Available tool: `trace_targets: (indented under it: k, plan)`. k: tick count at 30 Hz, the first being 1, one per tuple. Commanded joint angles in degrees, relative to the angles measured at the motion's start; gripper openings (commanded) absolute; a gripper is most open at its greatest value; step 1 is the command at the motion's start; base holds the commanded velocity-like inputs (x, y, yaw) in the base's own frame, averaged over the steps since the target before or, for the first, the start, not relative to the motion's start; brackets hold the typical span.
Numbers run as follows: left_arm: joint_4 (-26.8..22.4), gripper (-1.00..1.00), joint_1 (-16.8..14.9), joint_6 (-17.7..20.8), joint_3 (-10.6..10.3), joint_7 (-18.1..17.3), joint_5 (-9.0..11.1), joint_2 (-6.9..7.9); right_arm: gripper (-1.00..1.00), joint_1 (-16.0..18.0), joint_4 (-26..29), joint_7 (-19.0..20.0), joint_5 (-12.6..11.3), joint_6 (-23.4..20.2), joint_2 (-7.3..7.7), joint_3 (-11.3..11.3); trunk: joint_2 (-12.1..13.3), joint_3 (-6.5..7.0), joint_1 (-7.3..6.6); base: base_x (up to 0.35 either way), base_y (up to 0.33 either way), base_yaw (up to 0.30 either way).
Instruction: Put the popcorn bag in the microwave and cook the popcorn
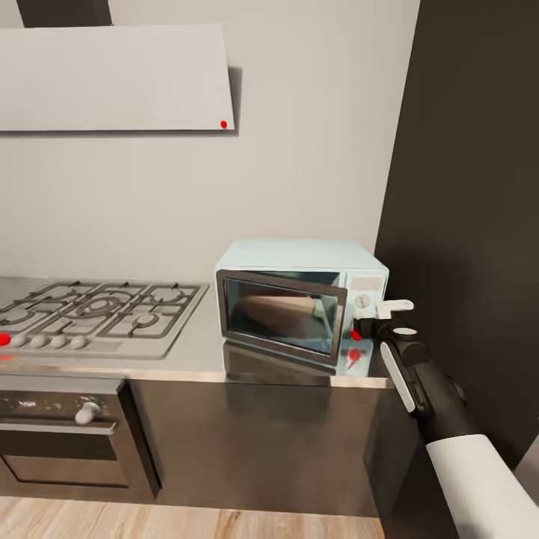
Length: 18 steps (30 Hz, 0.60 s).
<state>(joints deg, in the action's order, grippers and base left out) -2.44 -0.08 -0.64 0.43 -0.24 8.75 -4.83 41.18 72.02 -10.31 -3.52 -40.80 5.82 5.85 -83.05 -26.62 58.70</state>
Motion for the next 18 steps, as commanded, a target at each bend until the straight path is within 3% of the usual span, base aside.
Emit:
trace_targets:
  k: [1, 11, 13, 16, 18]
  plan:
    - [-0.03, 1.00, -0.01, -0.07, 0.01, -0.02, 0.46, 0.00, 1.00, 0.04, 0.05, -0.44, -0.42, -0.21, 0.07, 0.15, -0.03, -0.06, 0.02, 0.243, 0.000, 0.000]
    - [-0.03, 1.00, -0.01, -0.07, 0.01, -0.03, 0.46, 0.00, 1.00, 0.04, 0.01, 0.12, -1.27, -0.24, 0.05, 0.19, -0.03, -0.06, 0.02, 0.055, 0.000, 0.000]
    - [-0.03, 1.00, -0.01, -0.07, 0.01, -0.03, 0.44, 0.00, 1.00, 0.04, -0.02, 0.80, -1.36, -0.24, -0.52, 0.22, -0.03, -0.06, 0.02, 0.000, 0.000, 0.000]
    - [-0.03, 1.00, -0.01, -0.07, 0.01, -0.03, 0.44, 0.00, 1.00, 0.04, -0.03, 3.35, -1.40, -0.21, -1.06, 0.26, -0.03, -0.06, 0.02, 0.000, 0.000, 0.000]
    - [-0.03, 1.00, -0.01, -0.07, 0.01, -0.03, 0.41, 0.00, 1.00, 0.03, -0.04, 7.55, -1.42, -0.23, -1.11, 0.17, -0.03, -0.06, 0.02, 0.000, 0.000, 0.000]
